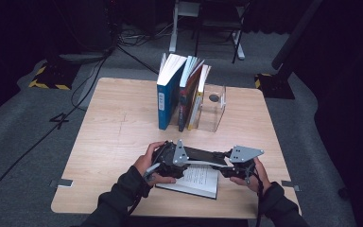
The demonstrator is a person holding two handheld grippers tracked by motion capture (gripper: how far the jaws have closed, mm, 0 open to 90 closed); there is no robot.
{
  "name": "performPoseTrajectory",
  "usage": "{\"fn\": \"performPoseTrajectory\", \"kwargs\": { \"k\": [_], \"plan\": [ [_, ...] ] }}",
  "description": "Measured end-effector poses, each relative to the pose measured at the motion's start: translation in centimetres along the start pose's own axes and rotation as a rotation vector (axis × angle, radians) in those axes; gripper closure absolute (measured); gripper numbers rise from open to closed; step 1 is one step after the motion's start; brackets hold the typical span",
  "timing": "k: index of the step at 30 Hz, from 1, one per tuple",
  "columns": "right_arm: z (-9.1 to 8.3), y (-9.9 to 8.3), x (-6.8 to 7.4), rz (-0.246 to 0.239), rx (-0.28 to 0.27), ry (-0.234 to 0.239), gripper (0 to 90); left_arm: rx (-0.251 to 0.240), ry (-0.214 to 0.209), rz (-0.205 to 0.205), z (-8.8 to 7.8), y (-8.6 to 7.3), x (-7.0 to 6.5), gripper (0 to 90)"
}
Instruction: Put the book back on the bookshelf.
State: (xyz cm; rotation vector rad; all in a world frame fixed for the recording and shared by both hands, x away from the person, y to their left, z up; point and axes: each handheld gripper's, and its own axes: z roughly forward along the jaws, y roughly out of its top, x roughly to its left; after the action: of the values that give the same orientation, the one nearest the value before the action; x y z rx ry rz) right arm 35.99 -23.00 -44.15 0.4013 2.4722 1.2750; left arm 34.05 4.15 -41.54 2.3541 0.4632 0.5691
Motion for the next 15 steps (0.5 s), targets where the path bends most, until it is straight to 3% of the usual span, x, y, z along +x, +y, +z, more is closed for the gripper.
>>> {"fn": "performPoseTrajectory", "kwargs": {
  "k": [3,11,15],
  "plan": [
    [0.1,0.0,0.0,-0.001,0.005,-0.007,56.6,-0.011,0.018,0.019,0.1,-0.3,0.0,41.7],
    [0.1,-0.1,-0.1,0.027,-0.01,0.0,55.1,-0.07,0.001,0.031,-0.1,-0.8,0.6,54.5],
    [-0.1,-0.1,-0.4,0.059,-0.027,-0.003,46.7,-0.092,-0.007,0.021,0.0,-1.1,1.0,56.0]
  ]
}}
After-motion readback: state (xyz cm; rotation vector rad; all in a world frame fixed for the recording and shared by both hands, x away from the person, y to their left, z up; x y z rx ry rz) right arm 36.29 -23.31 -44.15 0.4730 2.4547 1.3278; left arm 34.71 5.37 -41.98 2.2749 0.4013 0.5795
